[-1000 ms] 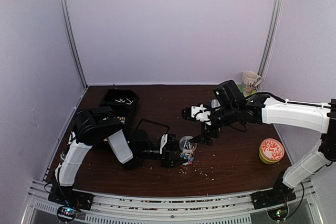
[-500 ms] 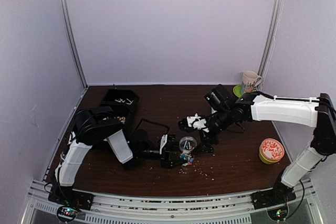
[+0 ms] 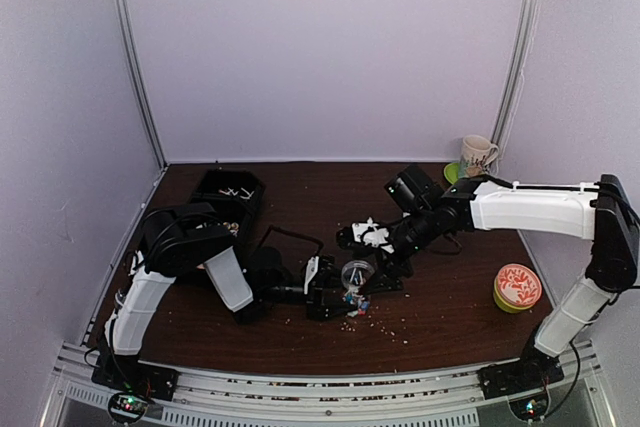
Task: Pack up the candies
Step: Screw the bottle lid onto the packing bottle.
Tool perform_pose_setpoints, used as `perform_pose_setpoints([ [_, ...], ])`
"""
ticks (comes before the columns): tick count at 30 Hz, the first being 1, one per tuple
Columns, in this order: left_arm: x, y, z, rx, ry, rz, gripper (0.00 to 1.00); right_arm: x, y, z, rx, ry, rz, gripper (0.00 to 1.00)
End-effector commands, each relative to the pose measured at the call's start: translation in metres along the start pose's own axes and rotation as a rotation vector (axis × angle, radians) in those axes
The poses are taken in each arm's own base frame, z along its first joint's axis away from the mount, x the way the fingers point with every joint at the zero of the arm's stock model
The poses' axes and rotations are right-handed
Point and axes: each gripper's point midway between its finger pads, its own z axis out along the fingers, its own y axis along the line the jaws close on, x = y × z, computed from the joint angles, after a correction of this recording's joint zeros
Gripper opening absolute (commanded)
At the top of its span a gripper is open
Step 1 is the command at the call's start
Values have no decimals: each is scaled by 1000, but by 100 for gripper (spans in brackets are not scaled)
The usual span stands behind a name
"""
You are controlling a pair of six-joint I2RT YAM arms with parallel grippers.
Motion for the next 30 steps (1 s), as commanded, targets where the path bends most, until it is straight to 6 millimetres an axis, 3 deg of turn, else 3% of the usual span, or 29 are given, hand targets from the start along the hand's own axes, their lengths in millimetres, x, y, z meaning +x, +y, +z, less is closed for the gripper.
perform_pose_setpoints([
  [1, 25, -4, -4, 15, 56, -52, 46, -16, -9, -7, 55, -56, -6, 85],
  [6, 25, 0, -4, -5, 56, -54, 46, -19, -10, -9, 70, -68, 7, 78],
  [30, 26, 12, -6, -55, 48, -69, 46, -11, -6, -1, 105, -52, 71, 69],
])
